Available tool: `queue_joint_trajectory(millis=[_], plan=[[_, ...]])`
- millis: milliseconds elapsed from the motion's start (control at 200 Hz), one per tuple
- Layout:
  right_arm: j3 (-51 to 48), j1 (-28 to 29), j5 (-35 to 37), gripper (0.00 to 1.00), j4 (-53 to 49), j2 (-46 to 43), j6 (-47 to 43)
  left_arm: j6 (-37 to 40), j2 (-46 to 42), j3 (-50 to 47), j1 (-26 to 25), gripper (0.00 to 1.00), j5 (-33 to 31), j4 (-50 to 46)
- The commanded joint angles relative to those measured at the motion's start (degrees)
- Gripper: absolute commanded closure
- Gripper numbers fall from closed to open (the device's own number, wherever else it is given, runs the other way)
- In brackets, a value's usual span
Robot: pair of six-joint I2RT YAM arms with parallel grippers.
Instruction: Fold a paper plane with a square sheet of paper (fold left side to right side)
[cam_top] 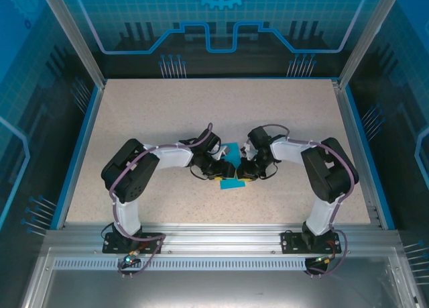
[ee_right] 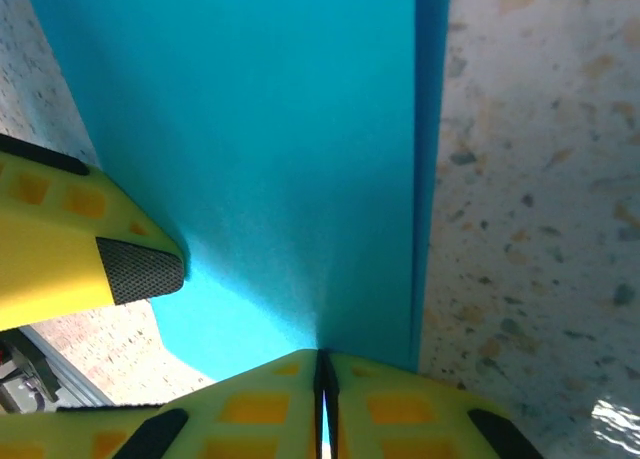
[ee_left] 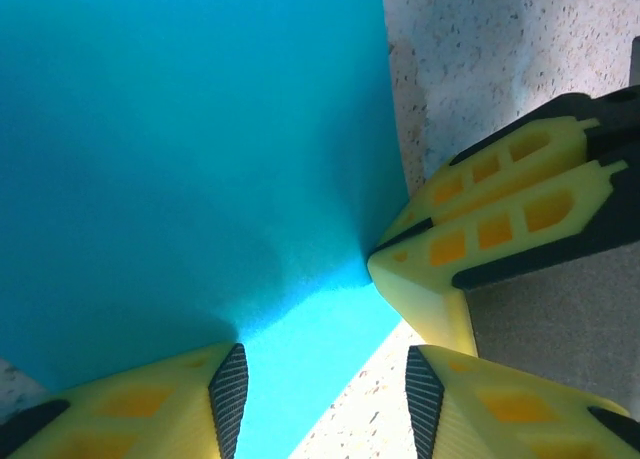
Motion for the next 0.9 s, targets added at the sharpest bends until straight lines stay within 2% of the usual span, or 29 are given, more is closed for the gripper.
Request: queue_joint_trajectory(millis=[0,275,605,895], plan=[[0.39,-0.21,3.94,0.88,-4.67,3.44,-1.15,-0.67,-2.49,2.74,0.13,0.49,-1.12,-2.52],[1.0,-0.41,7.75,0.88,-6.34,4.51,-1.05,-0.46,0.93,7.2,1.35,0.48,-0.58,-3.15],[1.92,-0.5,8.77,0.88,-8.22,5.51,-2.35,-1.67,3.89,6.02,2.74,0.48,-2.19,-0.38],[2.89,-0.38,11.48,0.88,-11.01,6.55,-4.05,-3.31,6.26,8.93,4.65,0.47,-6.07,-1.97]])
